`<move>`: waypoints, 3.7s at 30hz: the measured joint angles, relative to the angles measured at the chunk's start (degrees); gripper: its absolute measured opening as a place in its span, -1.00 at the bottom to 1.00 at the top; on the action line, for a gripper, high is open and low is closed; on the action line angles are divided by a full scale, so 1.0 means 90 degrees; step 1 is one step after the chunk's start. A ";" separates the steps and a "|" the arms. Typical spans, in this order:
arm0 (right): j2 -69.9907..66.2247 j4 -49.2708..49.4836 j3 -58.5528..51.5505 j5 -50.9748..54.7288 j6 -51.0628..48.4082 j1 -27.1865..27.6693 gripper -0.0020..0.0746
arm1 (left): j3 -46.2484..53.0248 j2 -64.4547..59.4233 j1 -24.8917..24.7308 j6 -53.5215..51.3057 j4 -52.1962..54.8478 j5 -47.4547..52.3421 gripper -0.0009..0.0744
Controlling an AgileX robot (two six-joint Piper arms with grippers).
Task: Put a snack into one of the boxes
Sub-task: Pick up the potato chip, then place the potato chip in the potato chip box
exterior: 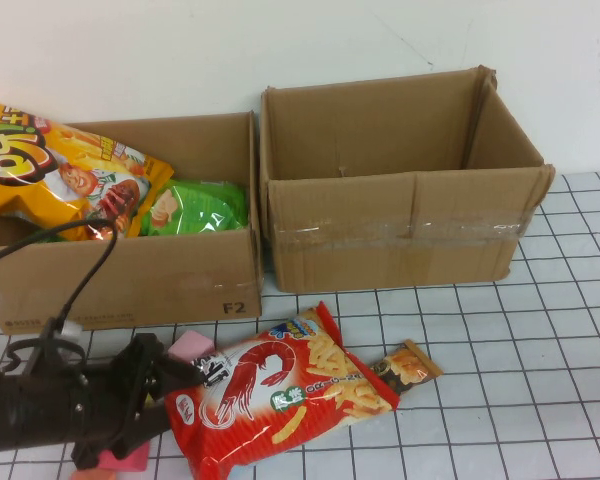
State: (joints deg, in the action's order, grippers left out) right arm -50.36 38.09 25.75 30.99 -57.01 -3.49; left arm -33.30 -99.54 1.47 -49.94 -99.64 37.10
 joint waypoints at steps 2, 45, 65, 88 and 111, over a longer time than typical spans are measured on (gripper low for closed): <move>0.0000 0.0027 0.0000 0.0000 0.0000 0.0000 -0.95 | -0.0048 -0.0026 0.0000 -0.0378 0.0000 0.0000 0.24; 0.0000 0.0101 0.0000 -0.0021 -0.0138 0.0000 -0.95 | -0.0064 0.0043 0.0000 -0.1154 0.0234 0.2956 -0.90; 0.0000 0.0168 0.0000 0.0079 -0.0167 0.0000 -0.95 | -0.2196 0.2648 0.0048 0.0728 0.0456 0.2679 -0.90; 0.0000 0.0366 0.0000 0.0095 -0.0268 0.0000 -0.95 | -0.3743 0.1069 0.1512 0.1221 0.0729 0.0767 -0.90; 0.0000 0.0649 0.0000 0.0081 -0.0547 0.0000 -0.95 | -0.4069 0.0386 0.1657 0.0750 0.1195 0.0746 0.40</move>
State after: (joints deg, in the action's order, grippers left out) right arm -50.36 43.93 25.75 31.73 -61.93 -3.49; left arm -69.93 -96.07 16.38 -43.19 -88.89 43.81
